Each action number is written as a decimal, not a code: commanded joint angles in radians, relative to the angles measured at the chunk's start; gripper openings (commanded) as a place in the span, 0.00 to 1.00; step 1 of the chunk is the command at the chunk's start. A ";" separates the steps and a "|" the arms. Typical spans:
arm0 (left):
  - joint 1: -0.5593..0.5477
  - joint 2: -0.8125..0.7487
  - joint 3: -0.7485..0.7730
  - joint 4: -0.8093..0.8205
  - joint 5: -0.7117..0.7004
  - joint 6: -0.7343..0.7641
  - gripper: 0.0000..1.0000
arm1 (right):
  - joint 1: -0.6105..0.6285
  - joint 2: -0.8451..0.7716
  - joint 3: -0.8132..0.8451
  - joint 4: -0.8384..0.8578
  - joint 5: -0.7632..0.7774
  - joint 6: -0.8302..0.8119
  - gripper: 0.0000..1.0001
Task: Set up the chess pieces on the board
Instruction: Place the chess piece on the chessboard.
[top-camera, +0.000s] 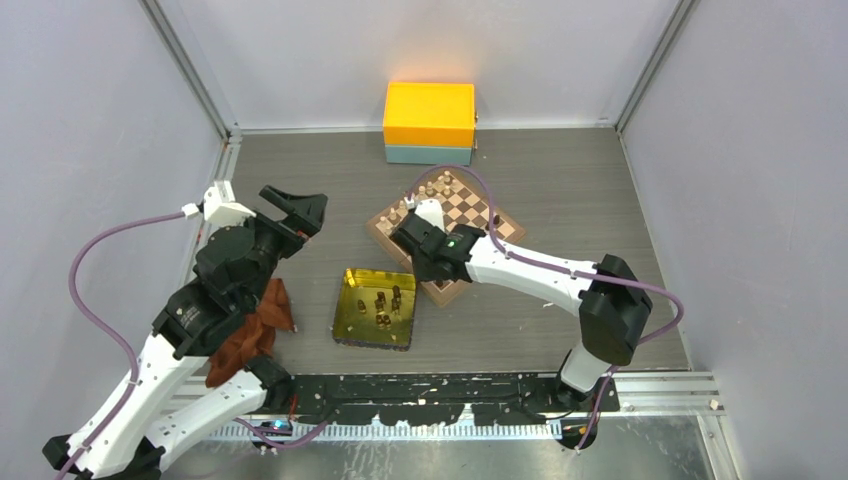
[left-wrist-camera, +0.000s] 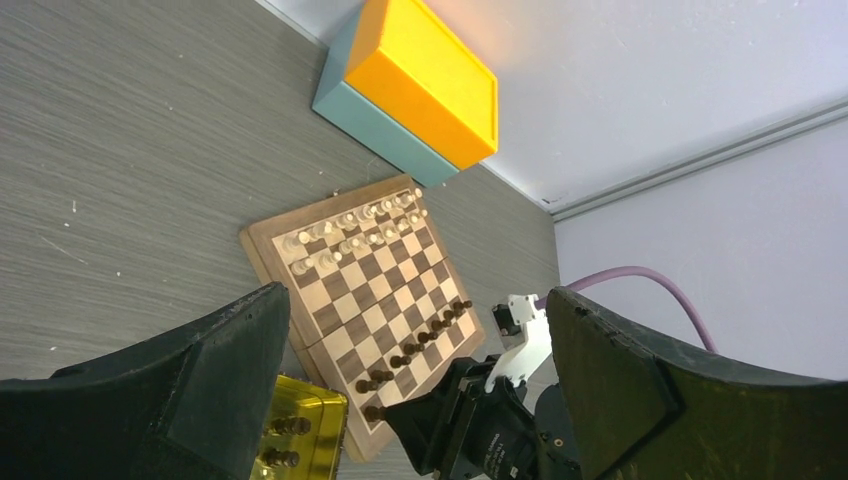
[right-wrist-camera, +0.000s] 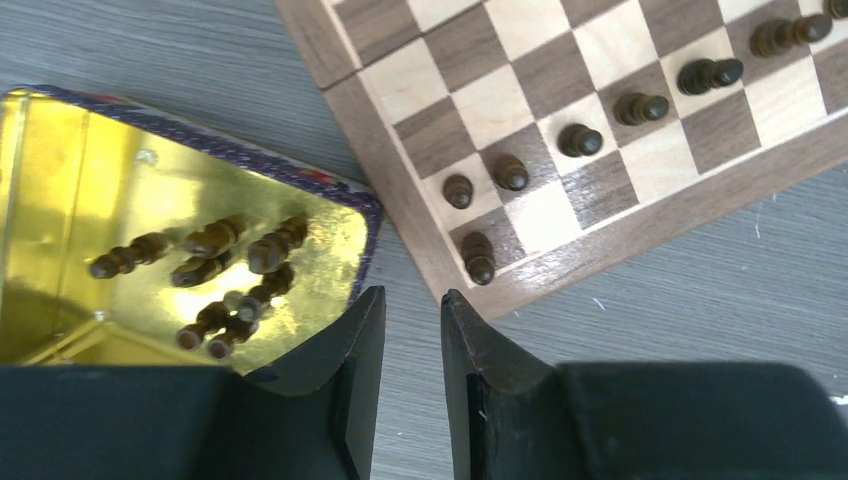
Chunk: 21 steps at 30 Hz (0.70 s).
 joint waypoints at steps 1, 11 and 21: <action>-0.005 -0.013 0.000 0.062 -0.009 0.024 1.00 | 0.030 0.013 0.084 0.012 0.007 -0.034 0.33; -0.005 -0.037 -0.035 0.067 -0.102 0.072 1.00 | 0.072 0.089 0.159 0.043 -0.048 -0.074 0.32; -0.005 -0.043 -0.114 0.108 -0.211 0.073 1.00 | 0.094 0.124 0.193 0.059 -0.077 -0.110 0.31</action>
